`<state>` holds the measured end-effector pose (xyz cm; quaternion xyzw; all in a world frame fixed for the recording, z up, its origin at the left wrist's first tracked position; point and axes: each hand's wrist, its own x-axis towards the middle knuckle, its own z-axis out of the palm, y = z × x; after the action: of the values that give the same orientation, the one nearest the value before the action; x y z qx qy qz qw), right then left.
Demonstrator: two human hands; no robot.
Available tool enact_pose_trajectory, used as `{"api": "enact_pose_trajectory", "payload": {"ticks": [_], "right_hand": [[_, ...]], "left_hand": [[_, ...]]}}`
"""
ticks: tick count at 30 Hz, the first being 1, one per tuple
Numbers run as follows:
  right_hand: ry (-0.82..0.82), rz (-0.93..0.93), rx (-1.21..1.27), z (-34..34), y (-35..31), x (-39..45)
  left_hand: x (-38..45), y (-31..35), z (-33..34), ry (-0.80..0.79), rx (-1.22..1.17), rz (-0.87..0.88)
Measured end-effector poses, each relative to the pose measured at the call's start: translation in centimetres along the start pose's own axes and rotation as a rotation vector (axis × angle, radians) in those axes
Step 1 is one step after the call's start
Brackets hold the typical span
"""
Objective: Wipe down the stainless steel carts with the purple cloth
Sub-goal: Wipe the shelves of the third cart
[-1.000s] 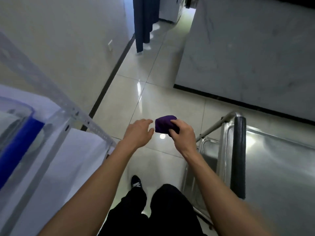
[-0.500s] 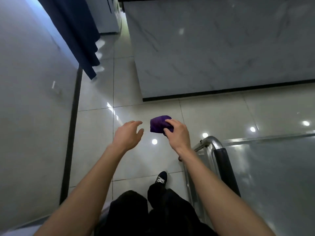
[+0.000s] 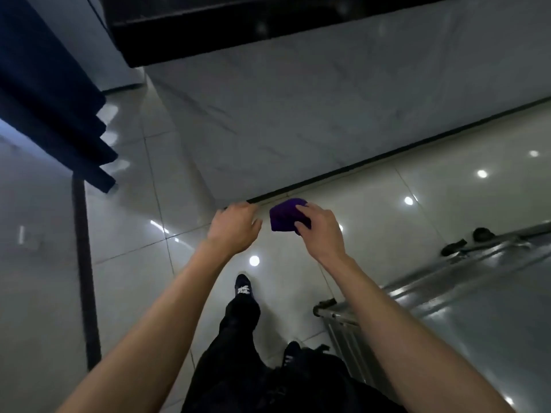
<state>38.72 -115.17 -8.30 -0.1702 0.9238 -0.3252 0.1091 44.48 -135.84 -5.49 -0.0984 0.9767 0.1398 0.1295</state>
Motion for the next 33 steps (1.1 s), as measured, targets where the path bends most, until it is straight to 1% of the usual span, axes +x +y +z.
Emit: {"api": "enact_pose_trajectory", "payload": {"ticks": [5,8,11,16,21,27,33], "right_hand": [[0.052,0.13,-0.069,-2.3,0.4,6.0],[0.11,0.178,-0.075,-4.5,1.2,8.4],[0.189,0.268,-0.077,-6.8,3.0,10.6],[0.315,0.418,-0.026,-10.4,8.7,12.5],[0.439,0.58,0.089,-13.7,14.9,13.1],[0.575,0.739,0.129,-17.9,19.9,12.5],[0.692,0.919,0.157,-20.7,24.3,11.7]], "left_hand": [[9.5,0.2,-3.1,-0.023,-0.022,0.179],[14.5,2.1,-4.9,-0.057,-0.005,0.289],[19.3,5.1,-5.8,-0.099,0.019,0.388],[26.7,12.2,-4.9,-0.176,0.101,0.544],[32.1,20.5,-3.9,-0.233,0.185,0.673],[35.7,29.8,-3.3,-0.269,0.245,0.87],[38.6,38.2,-1.6,-0.368,0.296,1.033]]}}
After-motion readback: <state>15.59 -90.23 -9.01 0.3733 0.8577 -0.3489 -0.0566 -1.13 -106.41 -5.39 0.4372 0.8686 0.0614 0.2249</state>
